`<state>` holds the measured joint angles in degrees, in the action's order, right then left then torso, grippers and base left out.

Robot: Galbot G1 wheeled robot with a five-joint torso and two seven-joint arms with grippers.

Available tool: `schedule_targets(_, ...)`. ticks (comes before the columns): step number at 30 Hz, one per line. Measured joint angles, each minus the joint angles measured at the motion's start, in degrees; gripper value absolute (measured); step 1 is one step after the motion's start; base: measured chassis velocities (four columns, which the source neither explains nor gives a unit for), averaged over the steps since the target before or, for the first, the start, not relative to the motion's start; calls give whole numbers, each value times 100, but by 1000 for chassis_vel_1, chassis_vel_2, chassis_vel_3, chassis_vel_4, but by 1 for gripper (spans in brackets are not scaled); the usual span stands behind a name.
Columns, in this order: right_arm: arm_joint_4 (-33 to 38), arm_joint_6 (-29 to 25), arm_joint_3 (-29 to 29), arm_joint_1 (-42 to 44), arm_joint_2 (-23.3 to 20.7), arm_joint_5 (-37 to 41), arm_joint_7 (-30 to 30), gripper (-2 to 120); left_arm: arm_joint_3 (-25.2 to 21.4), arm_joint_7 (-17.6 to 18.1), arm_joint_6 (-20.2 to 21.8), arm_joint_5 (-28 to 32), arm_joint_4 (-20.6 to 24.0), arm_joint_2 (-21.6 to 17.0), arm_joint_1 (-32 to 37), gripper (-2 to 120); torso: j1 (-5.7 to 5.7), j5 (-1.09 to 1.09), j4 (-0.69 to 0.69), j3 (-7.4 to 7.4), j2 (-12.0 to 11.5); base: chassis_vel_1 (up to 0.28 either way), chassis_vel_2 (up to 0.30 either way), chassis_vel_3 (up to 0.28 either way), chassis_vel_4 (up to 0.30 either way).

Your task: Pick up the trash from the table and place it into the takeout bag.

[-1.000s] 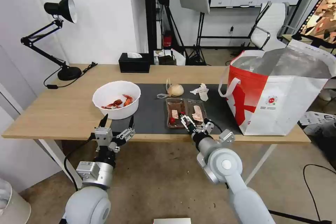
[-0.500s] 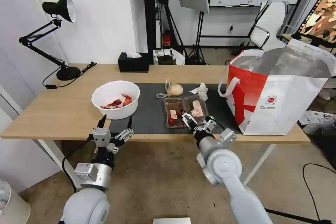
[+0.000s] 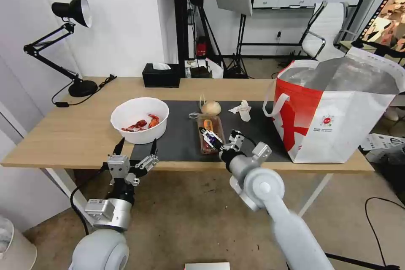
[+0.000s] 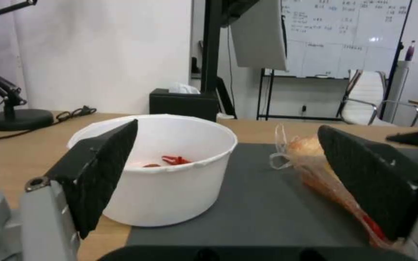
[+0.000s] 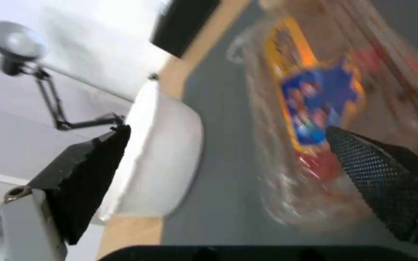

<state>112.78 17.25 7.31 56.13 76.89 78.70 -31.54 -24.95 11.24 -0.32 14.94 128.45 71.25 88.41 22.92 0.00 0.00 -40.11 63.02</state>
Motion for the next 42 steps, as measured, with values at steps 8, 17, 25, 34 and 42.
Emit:
schedule_targets(8,-715,94,-479,-947,-771,-2480,1595,88,45,16,14,218,-27,-85,-56,100,0,0,0,0,1,0,0,0,0)
schedule_targets(17,-2003,719,-1072,-2131,-1289,-4399,3463,61,151,149,214,655,-78,-255,-228,100,0,1,1,0,0,0,0,0,0)
schedule_targets(25,-2585,1249,-1334,-2667,-1358,-4569,4050,26,457,173,781,1837,-186,-638,-850,100,0,0,0,-1,0,0,0,0,0)
schedule_targets(34,-2743,1237,-1364,-2678,-1345,-4564,4057,0,986,69,1376,4311,-460,-1402,-1815,100,0,0,-2,-1,0,0,0,0,0)
schedule_targets(42,-2745,1156,-1497,-2717,-1388,-4382,4044,0,1532,-52,1939,5984,-1182,-1285,-2737,100,0,-1,0,0,0,0,0,0,0)
